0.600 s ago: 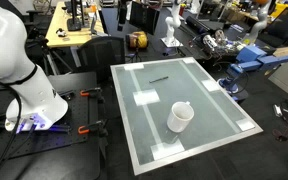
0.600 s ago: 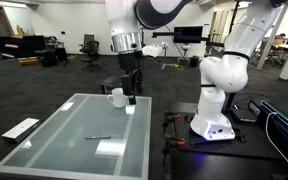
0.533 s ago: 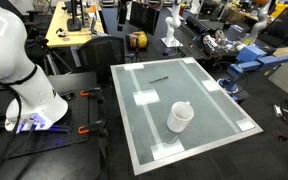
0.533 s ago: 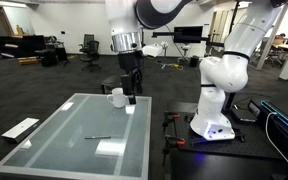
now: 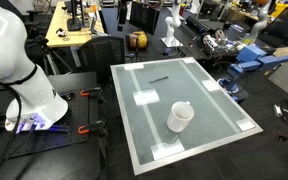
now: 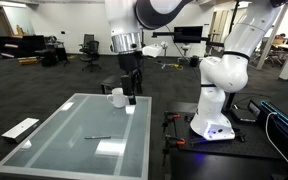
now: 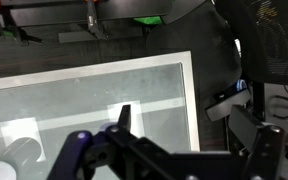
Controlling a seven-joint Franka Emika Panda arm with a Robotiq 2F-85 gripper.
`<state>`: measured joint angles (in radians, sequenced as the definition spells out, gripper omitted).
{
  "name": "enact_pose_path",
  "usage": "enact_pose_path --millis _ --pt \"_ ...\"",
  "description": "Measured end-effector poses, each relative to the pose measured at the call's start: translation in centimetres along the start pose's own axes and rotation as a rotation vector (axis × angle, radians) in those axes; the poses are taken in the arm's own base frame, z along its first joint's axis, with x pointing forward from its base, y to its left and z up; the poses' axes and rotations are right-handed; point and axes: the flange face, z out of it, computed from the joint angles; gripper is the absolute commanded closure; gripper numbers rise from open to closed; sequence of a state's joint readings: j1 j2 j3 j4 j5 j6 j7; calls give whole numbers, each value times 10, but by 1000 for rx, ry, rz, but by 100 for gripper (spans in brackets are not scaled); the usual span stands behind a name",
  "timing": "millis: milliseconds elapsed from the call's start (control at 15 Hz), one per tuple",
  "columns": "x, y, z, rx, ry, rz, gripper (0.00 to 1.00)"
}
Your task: Put the pen in the mug cup
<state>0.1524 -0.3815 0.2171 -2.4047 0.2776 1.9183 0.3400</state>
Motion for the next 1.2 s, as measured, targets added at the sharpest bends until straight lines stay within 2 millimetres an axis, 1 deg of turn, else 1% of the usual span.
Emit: enact_pose_path --millis 133,267,600,933,1200 --pt "4 0 3 -8 12 -7 0" --pt "13 0 8 -31 44 -19 0" --pt "49 6 31 -127 147 -78 0" --pt "89 25 64 -168 203 -118 0" --pt "117 43 88 -152 245 -211 0"
